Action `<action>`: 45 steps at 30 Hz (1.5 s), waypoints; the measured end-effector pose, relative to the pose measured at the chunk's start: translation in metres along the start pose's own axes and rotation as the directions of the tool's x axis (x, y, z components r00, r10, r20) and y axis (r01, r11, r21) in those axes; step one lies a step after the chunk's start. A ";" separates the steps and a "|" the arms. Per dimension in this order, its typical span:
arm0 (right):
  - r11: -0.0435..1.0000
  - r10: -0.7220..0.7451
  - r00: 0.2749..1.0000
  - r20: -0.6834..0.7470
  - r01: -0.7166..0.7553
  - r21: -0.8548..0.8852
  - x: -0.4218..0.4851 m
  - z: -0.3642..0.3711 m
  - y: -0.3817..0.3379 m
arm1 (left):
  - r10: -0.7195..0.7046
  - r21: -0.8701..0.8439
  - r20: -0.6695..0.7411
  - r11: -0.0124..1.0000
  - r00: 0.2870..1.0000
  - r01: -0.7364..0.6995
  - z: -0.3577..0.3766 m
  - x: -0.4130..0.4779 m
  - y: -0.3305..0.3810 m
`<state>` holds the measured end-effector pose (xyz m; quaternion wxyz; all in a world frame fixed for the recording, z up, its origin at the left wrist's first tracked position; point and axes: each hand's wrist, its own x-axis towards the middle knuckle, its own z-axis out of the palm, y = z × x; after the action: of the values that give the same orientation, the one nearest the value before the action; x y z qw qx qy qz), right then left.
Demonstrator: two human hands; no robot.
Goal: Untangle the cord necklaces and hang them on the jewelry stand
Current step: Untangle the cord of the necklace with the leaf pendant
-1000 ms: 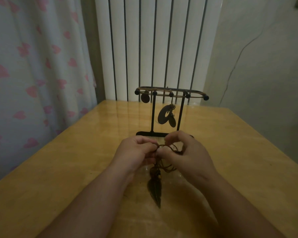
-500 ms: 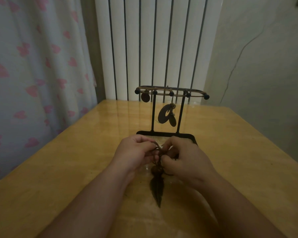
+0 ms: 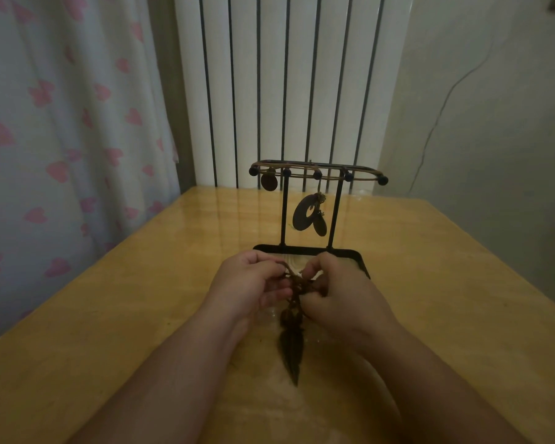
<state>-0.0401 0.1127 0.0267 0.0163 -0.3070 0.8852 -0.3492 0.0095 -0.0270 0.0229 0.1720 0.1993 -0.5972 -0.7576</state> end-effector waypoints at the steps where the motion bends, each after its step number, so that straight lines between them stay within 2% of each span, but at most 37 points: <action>1: 0.999 0.010 1.000 -0.029 -0.009 0.045 0.000 -0.001 0.001 | 0.001 0.035 -0.007 0.999 1.000 -0.001 0.000 0.000 0.000; 6: 0.933 0.020 0.998 -0.063 0.004 0.360 0.000 -0.010 0.003 | -0.008 0.197 -0.069 0.980 0.998 0.022 -0.002 0.002 0.001; 10: 0.803 0.091 0.989 -0.114 -0.005 0.596 -0.002 -0.014 0.001 | -0.073 0.238 -0.051 0.968 0.996 0.083 0.001 0.002 0.002; 15: 0.691 0.281 0.938 -0.201 -0.053 0.721 0.002 -0.015 0.003 | -0.166 0.252 -0.039 0.953 0.985 0.170 0.001 0.001 0.003; 19: 0.599 0.352 0.905 -0.239 -0.022 0.800 0.005 -0.016 0.005 | -0.171 0.235 -0.086 0.954 0.982 0.187 0.001 0.003 0.004; 23: 0.606 0.300 0.927 -0.224 -0.004 0.795 0.004 -0.016 0.005 | -0.135 0.194 -0.079 0.970 0.988 0.148 0.000 0.004 0.002; 28: 0.604 0.285 0.931 -0.229 0.011 0.797 0.004 -0.015 0.004 | -0.201 0.189 -0.030 0.961 0.979 0.203 -0.002 0.003 0.005; 32: 0.631 0.353 0.886 -0.301 0.012 0.776 0.005 -0.014 0.006 | -0.248 0.228 -0.018 0.942 0.969 0.245 -0.002 0.001 0.006; 36: 0.679 0.442 0.822 -0.359 -0.045 0.732 0.007 -0.014 0.009 | -0.216 0.260 0.021 0.944 0.976 0.203 -0.002 0.002 0.004; 38: 0.723 0.445 0.821 -0.357 -0.093 0.685 0.007 -0.016 0.012 | -0.170 0.293 0.035 0.944 0.985 0.152 -0.002 0.002 0.003; 42: 0.841 0.350 0.886 -0.304 -0.154 0.519 0.006 -0.013 0.018 | -0.101 0.319 0.066 0.945 0.993 0.075 -0.002 -0.001 0.004; 45: 0.920 0.269 0.889 -0.371 -0.122 0.373 0.004 -0.009 0.018 | -0.065 0.344 0.087 0.939 0.994 0.032 -0.001 -0.004 0.005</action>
<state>-0.0549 0.1259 0.0230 -0.0839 -0.1263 0.8213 -0.5499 0.0137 -0.0265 0.0279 0.0868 0.2039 -0.7221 -0.6553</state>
